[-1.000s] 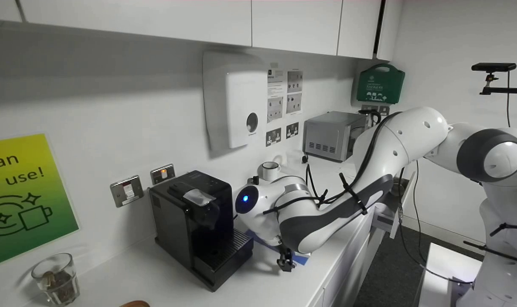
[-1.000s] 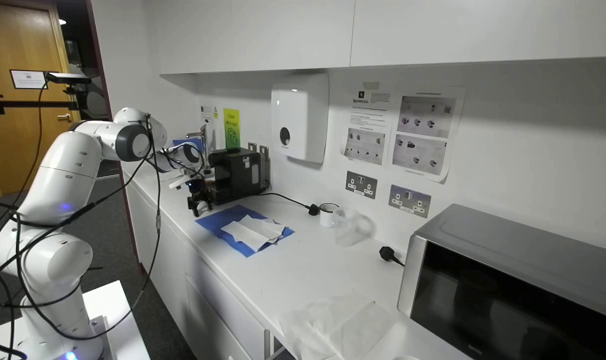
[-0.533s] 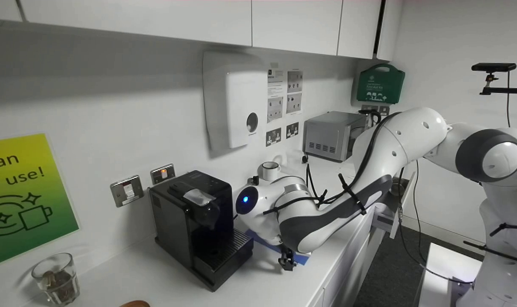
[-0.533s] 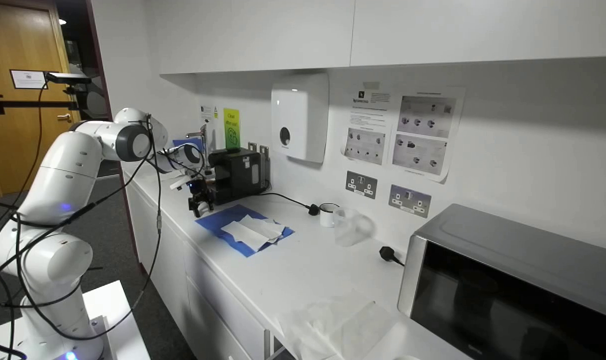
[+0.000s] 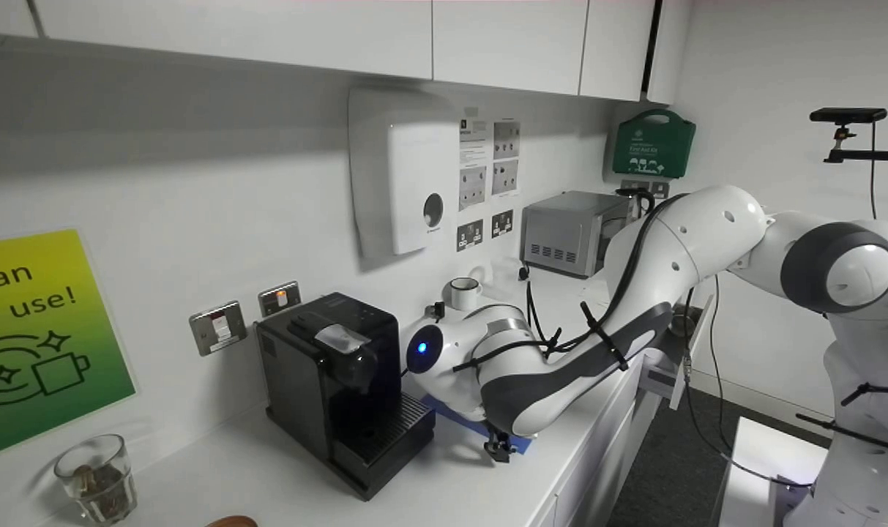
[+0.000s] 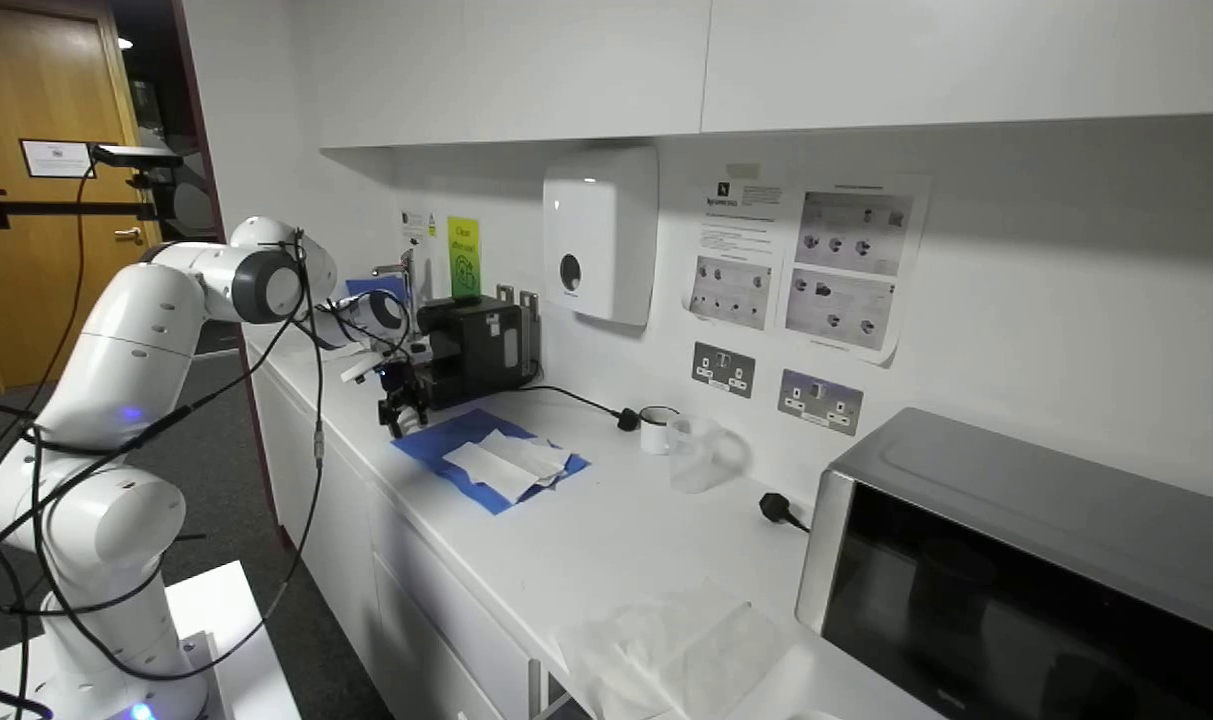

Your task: Unfold the blue placemat, place the white napkins on the mat then fold the mat in half

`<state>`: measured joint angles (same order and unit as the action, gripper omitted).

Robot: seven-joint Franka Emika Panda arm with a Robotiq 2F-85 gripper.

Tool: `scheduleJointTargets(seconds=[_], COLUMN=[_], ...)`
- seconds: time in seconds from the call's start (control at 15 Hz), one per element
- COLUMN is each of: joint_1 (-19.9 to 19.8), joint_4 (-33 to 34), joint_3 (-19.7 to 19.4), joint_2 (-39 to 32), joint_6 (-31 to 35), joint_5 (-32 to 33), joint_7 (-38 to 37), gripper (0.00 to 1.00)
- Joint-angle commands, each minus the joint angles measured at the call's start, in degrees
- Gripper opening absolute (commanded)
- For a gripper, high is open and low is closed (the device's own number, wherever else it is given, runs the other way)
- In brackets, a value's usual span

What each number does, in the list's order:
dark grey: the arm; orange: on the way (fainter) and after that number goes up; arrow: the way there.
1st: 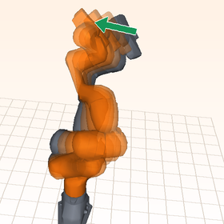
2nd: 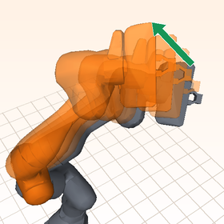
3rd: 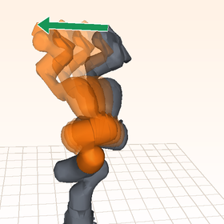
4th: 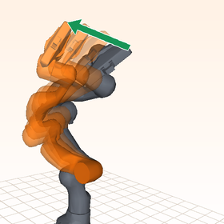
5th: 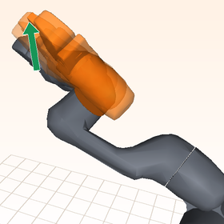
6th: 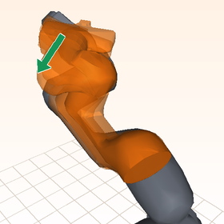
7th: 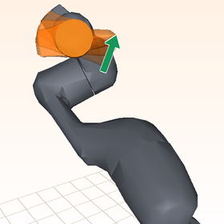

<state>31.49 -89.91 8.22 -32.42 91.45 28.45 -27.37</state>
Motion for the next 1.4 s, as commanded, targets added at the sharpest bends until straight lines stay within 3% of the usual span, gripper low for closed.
scheduleJointTargets(seconds=[0.0,0.53,0.8,0.87,0.93,1.33], joint_1=[-0.13,-0.35,-0.38,-0.43,-0.52,-0.39], joint_4=[-1.5,-2.05,-2.11,-2.13,-2.17,-4.39], joint_3=[-0.18,0.06,0.05,0.09,0.15,0.93], joint_2=[0.81,1.22,1.2,1.27,1.32,2.34], joint_6=[-0.18,0.96,1.3,1.3,1.33,1.8], joint_5=[1.04,1.04,1.18,1.08,0.81,0.46], joint_7=[-0.09,0.48,0.6,0.68,0.71,2.35], gripper=[0.61,0.01,0.0,0.0,0.19,0.65])
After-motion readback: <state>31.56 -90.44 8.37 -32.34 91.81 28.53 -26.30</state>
